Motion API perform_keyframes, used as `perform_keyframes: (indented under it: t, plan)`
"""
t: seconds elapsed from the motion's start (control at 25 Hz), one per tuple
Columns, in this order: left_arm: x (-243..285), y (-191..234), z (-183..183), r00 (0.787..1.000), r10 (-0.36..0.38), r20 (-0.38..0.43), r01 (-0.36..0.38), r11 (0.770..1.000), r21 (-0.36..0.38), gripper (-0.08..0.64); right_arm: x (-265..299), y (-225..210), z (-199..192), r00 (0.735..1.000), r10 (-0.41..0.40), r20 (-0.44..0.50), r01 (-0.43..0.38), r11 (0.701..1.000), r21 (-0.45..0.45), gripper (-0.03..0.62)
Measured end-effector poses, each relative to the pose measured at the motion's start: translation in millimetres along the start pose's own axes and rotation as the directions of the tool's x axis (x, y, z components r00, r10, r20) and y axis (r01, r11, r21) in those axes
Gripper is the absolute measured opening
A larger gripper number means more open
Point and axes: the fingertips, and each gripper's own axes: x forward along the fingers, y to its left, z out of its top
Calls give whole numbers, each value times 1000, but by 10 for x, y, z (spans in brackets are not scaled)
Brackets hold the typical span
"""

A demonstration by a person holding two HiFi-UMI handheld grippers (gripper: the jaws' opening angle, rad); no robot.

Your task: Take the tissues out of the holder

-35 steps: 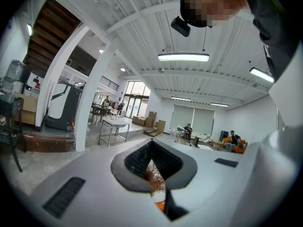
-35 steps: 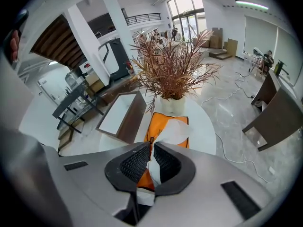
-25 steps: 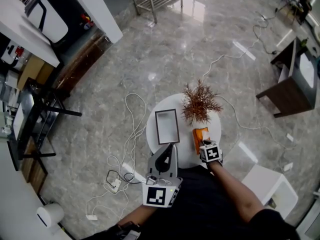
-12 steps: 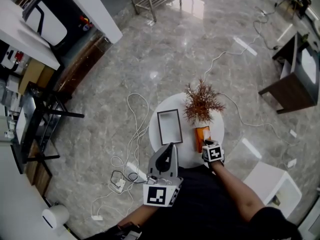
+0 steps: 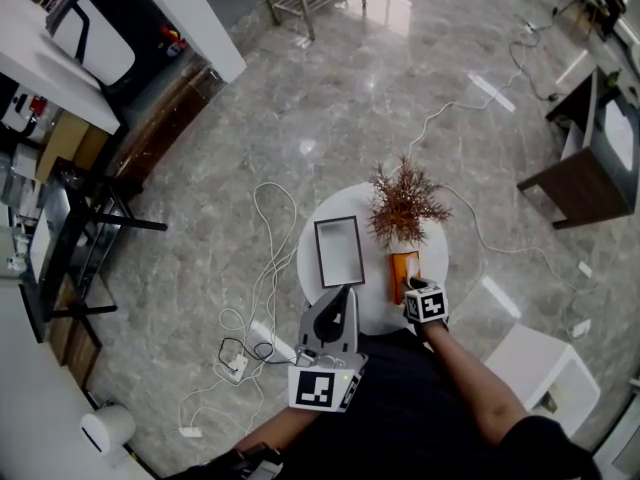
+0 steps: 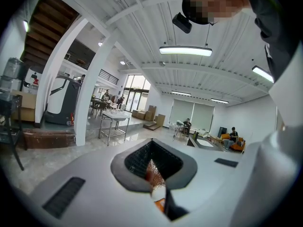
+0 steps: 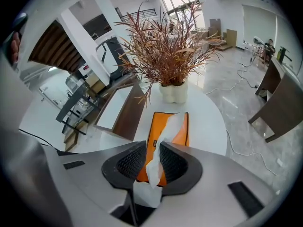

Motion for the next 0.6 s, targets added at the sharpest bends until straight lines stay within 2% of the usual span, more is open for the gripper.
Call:
perform_keyframes:
  t: [0.44, 0.6]
  plan:
    - [-70, -48, -63, 1000, 21, -9, -21, 1000, 10, 0, -52, -122, -9, 998, -58, -4, 58, 998, -17, 100]
    - [-91, -44, -94, 1000, 22, -13, -21, 1000, 20, 1, -73, -85, -47, 999, -48, -14, 48, 998, -29, 107]
